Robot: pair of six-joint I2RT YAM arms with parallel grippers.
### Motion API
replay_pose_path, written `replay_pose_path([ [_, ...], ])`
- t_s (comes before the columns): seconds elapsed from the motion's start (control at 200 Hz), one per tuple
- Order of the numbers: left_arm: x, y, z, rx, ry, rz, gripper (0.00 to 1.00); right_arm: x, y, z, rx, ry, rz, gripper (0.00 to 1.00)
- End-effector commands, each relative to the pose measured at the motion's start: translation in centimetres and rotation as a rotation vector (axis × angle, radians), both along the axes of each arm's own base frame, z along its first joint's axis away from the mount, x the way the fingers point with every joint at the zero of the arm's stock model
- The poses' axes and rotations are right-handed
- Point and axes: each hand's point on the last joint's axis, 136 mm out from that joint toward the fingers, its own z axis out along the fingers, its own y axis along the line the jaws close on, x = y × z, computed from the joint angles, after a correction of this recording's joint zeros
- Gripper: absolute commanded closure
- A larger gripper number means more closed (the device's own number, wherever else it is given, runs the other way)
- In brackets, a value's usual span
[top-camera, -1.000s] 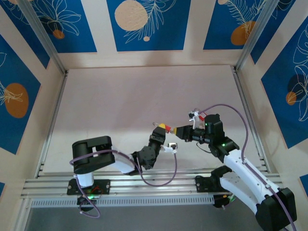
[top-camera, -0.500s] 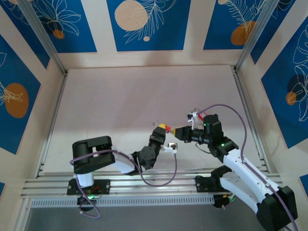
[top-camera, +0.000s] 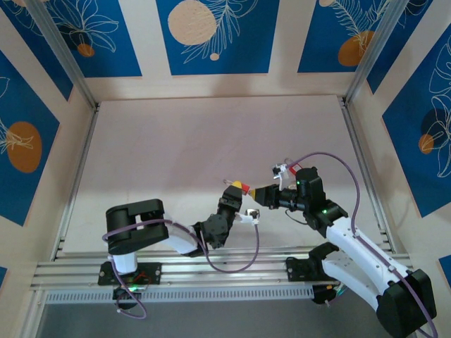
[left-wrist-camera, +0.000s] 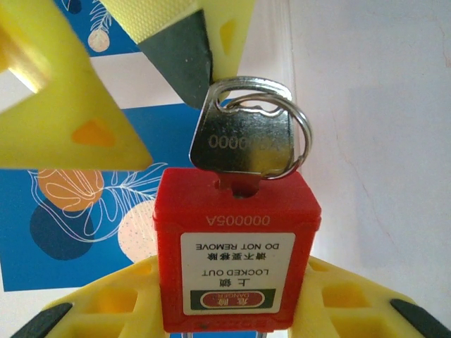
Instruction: Unlock with the key
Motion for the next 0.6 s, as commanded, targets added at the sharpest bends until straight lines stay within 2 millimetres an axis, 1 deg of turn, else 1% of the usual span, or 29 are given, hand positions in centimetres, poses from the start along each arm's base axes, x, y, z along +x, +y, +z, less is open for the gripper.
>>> replay_pose_path([
  [0.0,-0.3,-0.1,1.2,-0.082,-0.009,-0.001,0.8,-0.5,-0.1,-0.4,-0.026,0.005,0.014,0.69],
  [0.145,-0.3,-0.1,1.4,-0.086,-0.01,-0.002,0.81,0.0,-1.1,-1.6,-0.089,0.02,-0.049,0.68],
  [0.37,-0.3,-0.2,1.1,-0.08,-0.008,-0.003,0.81,0.1,-0.6,-1.1,-0.068,0.016,-0.029,0.68],
  [0.595,-0.2,-0.2,1.0,-0.079,-0.007,-0.001,0.81,0.4,-0.2,-0.1,-0.037,-0.001,-0.023,0.68],
])
